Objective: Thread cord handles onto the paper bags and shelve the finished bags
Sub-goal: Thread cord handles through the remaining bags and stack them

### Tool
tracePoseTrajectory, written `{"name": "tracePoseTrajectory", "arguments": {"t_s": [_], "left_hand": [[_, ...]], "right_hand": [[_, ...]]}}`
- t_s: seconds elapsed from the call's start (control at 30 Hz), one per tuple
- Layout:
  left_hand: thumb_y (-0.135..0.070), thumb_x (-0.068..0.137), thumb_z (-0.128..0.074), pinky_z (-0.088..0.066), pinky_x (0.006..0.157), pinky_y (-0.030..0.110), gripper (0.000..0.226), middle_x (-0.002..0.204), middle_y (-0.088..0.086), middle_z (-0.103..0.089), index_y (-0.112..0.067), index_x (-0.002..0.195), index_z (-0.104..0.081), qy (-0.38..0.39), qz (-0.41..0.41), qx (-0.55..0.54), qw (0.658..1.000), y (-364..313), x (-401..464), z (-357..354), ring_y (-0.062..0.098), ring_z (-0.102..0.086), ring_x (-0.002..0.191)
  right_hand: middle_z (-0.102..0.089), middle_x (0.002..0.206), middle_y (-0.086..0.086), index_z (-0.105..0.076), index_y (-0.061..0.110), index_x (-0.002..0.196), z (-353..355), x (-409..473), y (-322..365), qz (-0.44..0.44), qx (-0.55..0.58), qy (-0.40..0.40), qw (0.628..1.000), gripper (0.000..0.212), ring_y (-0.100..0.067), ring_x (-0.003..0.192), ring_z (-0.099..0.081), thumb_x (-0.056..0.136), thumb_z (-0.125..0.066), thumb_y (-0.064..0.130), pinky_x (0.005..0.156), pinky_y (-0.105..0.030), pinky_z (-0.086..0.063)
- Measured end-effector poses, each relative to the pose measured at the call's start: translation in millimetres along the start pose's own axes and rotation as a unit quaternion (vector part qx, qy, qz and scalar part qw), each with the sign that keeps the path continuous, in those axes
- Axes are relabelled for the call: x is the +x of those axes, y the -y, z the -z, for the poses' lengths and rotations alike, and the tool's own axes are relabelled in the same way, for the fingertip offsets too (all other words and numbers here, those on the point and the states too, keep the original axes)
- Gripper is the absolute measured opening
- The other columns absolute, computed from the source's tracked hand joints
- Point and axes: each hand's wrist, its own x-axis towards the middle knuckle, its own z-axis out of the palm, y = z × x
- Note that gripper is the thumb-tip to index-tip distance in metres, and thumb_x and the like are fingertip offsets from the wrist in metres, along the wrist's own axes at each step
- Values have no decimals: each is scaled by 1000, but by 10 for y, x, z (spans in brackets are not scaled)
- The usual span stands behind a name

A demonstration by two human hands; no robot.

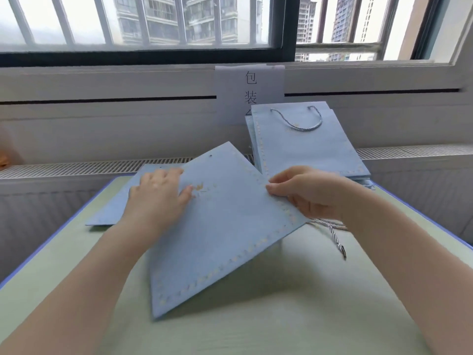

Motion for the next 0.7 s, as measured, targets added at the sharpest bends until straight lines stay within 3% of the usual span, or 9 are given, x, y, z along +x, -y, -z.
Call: {"name": "tracePoseTrajectory", "arguments": {"t_s": [0.1,0.2,0.23,0.3,0.37,0.47,0.53,0.6,0.7], "left_hand": [[-49,96,-35,-31,107,47,60,146,13,-38,-17,146,-29,28,76,-95,992,149,115,-126,33,-31,134],[-45,96,-41,-32,107,42,56,144,15,-42,-15,144,-35,2,106,-231,967,168,115,-124,33,-37,133],[-41,97,-45,-35,102,38,51,139,15,-48,-13,139,-43,-6,114,-266,957,162,100,-95,31,-43,128],[-30,95,-53,-39,84,31,30,117,14,-62,-11,117,-61,-23,128,-322,938,162,74,-41,28,-56,109],[-21,93,-57,-38,76,29,13,95,12,-65,-11,96,-65,-40,130,-343,929,165,63,-27,30,-61,97],[-17,92,-57,-43,72,34,16,81,7,-66,-13,79,-66,-49,102,-346,931,132,62,-38,30,-62,84],[-20,92,-58,-46,72,35,22,74,0,-67,-22,72,-64,-42,70,-348,934,90,58,-40,26,-59,74],[-20,93,-58,-44,68,32,23,71,1,-67,-24,71,-64,-18,29,-363,931,25,27,-26,21,-58,66],[-20,93,-58,-44,66,30,20,72,6,-68,-23,75,-67,-4,-13,-367,930,-73,-33,-3,18,-58,64]], "right_hand": [[-71,87,-10,-67,2,92,128,-105,61,6,-51,20,998,16,-17,69,-66,94,-52,8,65,-26,-56],[-68,104,-20,-64,-5,106,233,-127,71,-5,-96,39,995,23,-28,88,-63,94,-52,11,84,-39,-52],[-67,109,-21,-63,-6,109,262,-136,77,-6,-95,45,994,26,-30,93,-62,94,-53,13,89,-42,-50],[-69,106,-19,-65,-4,107,308,-142,77,-6,-95,39,995,28,-26,88,-66,95,-53,18,84,-37,-54],[-72,99,-14,-69,1,100,322,-119,46,11,-184,-17,983,27,-20,81,-69,97,-52,21,77,-31,-55],[-72,89,-3,-69,13,87,292,-15,-9,96,-328,-150,928,28,-18,89,-68,95,-43,5,83,-30,-53],[-70,85,0,-67,20,85,197,4,-5,160,-312,-166,922,37,-16,85,-68,92,-39,-3,80,-26,-54],[-69,84,-3,-67,18,87,84,-25,32,221,-247,-121,936,38,-13,72,-67,93,-39,-7,68,-18,-52],[-67,81,-4,-62,16,102,-102,-90,80,292,-138,-81,943,30,-12,65,-61,97,-39,-4,70,-25,-53]]}}
